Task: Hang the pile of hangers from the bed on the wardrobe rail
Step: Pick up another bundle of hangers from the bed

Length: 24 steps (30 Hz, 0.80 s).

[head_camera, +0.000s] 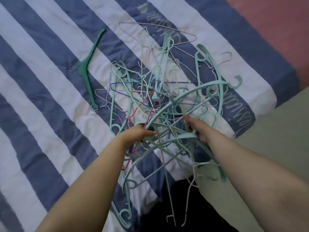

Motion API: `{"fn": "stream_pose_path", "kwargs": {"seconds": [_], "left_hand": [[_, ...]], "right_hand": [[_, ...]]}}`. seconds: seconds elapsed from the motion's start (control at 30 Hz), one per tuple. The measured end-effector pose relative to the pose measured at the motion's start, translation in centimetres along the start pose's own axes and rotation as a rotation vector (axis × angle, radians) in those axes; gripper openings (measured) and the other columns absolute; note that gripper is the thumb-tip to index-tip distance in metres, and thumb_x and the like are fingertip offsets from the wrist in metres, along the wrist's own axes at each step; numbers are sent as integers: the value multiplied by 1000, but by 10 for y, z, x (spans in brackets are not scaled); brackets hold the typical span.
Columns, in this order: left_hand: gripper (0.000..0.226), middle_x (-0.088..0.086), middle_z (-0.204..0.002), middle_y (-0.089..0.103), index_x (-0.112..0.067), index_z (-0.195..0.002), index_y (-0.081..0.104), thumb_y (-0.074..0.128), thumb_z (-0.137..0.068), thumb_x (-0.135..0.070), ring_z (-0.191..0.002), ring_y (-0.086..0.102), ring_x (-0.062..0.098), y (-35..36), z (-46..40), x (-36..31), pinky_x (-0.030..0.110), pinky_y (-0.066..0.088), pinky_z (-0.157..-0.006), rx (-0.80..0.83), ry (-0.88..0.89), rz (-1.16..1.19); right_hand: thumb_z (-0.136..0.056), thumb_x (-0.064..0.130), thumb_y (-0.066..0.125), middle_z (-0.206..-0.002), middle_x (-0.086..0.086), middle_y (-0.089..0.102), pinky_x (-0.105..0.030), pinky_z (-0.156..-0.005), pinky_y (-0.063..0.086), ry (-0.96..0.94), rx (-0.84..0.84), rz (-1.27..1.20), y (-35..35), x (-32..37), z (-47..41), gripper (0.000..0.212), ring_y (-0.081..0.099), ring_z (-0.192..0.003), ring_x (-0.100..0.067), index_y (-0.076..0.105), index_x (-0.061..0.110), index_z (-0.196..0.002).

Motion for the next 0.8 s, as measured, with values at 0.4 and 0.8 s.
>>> {"fn": "stream_pose_path", "kwargs": {"seconds": [0.4,0.8], "left_hand": [[11,11,-85,68,-8,-95,65,58,-93,-16,-71,65,18,-41,88,18,26,53,-60,-14,13,423],[47,21,-91,63,10,-105,63,70,-76,-26,-72,60,27,-84,190,-7,30,54,-62,-56,185,254]], "right_hand": [[-96,35,54,-61,-4,50,-24,-49,38,-151,-27,124,61,57,89,34,44,-50,-14,58,11,-73],[-83,77,25,-91,-5,51,-31,-78,41,-190,207,327,109,50,188,73,50,-83,-19,47,20,-122]]}}
Point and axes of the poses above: each hand's wrist, its own z-axis away from the middle knuckle, its own y-axis out of the palm, x = y × z, the point moved 10 cm from there along -z, towards the middle knuckle
